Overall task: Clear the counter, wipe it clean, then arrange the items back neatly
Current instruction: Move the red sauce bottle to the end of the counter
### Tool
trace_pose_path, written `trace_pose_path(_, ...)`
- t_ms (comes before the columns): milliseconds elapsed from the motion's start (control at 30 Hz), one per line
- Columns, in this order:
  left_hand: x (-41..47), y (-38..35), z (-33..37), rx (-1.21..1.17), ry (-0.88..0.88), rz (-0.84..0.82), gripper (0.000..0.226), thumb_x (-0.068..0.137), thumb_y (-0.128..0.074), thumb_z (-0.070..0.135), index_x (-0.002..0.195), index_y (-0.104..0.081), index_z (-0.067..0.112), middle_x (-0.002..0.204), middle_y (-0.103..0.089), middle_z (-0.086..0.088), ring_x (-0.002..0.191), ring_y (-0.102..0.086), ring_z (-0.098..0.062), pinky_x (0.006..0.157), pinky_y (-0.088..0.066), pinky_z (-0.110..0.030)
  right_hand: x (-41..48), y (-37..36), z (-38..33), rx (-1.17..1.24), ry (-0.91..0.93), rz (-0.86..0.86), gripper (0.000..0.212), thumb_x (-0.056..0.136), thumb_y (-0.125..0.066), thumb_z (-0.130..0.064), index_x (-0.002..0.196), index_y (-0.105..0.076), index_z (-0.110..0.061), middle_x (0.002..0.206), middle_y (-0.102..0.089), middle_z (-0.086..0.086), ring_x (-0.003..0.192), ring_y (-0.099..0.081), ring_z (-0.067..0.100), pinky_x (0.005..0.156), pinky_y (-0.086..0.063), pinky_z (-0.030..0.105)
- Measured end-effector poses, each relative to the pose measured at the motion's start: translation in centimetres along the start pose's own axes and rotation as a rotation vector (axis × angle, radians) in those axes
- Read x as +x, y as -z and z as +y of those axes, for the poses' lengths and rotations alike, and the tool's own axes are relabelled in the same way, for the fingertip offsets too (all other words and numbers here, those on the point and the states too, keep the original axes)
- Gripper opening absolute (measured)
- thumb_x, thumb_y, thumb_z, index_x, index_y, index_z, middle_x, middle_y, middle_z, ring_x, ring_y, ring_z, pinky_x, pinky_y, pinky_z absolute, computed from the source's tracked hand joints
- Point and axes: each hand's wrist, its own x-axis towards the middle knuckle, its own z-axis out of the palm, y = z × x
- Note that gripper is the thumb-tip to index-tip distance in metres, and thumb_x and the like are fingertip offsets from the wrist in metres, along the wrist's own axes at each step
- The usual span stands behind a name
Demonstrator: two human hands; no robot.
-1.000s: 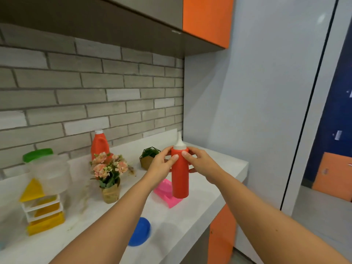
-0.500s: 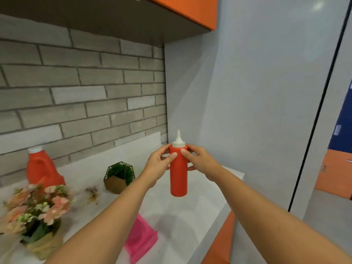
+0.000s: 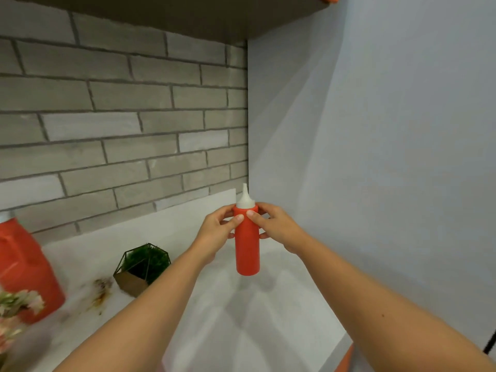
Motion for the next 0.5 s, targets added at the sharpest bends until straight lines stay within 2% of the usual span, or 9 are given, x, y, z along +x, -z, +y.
trace_pose_path(67, 1.7, 0.1, -0.7, -0.001, -0.003, 0.001, 0.035, 0.090, -0.058, 0.016, 0.125, -0.054, 0.015, 0.120, -0.060, -0.005, 0.102, -0.060, -0.019, 0.078, -0.051, -0.028, 1.9, 0.1, 0.8, 0.001, 0.012, 0.015, 0.039, 0.095, -0.051, -0.029, 0.128, -0.051, -0.009, 0.117, -0.056, 0.010, 0.101, -0.057, 0.020, 0.071, -0.052, 0.023)
trace_pose_path(167, 4.2, 0.0, -1.9, -0.026, 0.005, 0.007, 0.032, 0.090, -0.059, 0.014, 0.121, -0.056, 0.016, 0.118, -0.061, -0.005, 0.098, -0.060, -0.018, 0.077, -0.050, -0.028, 4.7, 0.2, 2.4, -0.032, 0.028, 0.055, 0.035, 0.094, -0.053, -0.029, 0.123, -0.055, -0.010, 0.118, -0.057, 0.012, 0.098, -0.056, 0.020, 0.074, -0.049, 0.026)
trace_pose_path(333, 7.5, -0.5, -3.5, -0.019, 0.033, 0.043, 0.027, 0.088, -0.061, 0.017, 0.114, -0.058, 0.026, 0.112, -0.063, 0.001, 0.098, -0.059, -0.014, 0.072, -0.047, -0.025, 9.0, 1.3, 4.5, -0.063, 0.047, 0.040, 0.034, 0.092, -0.056, -0.028, 0.122, -0.058, -0.011, 0.111, -0.061, 0.009, 0.091, -0.053, 0.016, 0.070, -0.043, 0.017)
trace_pose_path(400, 9.2, -0.6, -3.8, -0.019, 0.046, 0.071, 0.025, 0.087, -0.062, 0.017, 0.110, -0.058, 0.027, 0.109, -0.062, 0.003, 0.097, -0.059, -0.013, 0.071, -0.047, -0.024, 10.8, 1.9, 5.2, -0.046, 0.046, 0.014, 0.034, 0.092, -0.056, -0.028, 0.122, -0.058, -0.011, 0.109, -0.060, 0.007, 0.093, -0.055, 0.018, 0.075, -0.047, 0.020)
trace_pose_path(500, 11.9, -0.9, -4.6, -0.010, 0.054, 0.134, 0.029, 0.087, -0.063, 0.017, 0.115, -0.060, 0.023, 0.112, -0.062, 0.001, 0.101, -0.060, -0.018, 0.070, -0.047, -0.023, 14.0, 2.5, 6.3, -0.026, 0.064, -0.045, 0.035, 0.092, -0.056, -0.031, 0.121, -0.059, -0.012, 0.111, -0.063, 0.007, 0.103, -0.060, 0.024, 0.093, -0.050, 0.034)
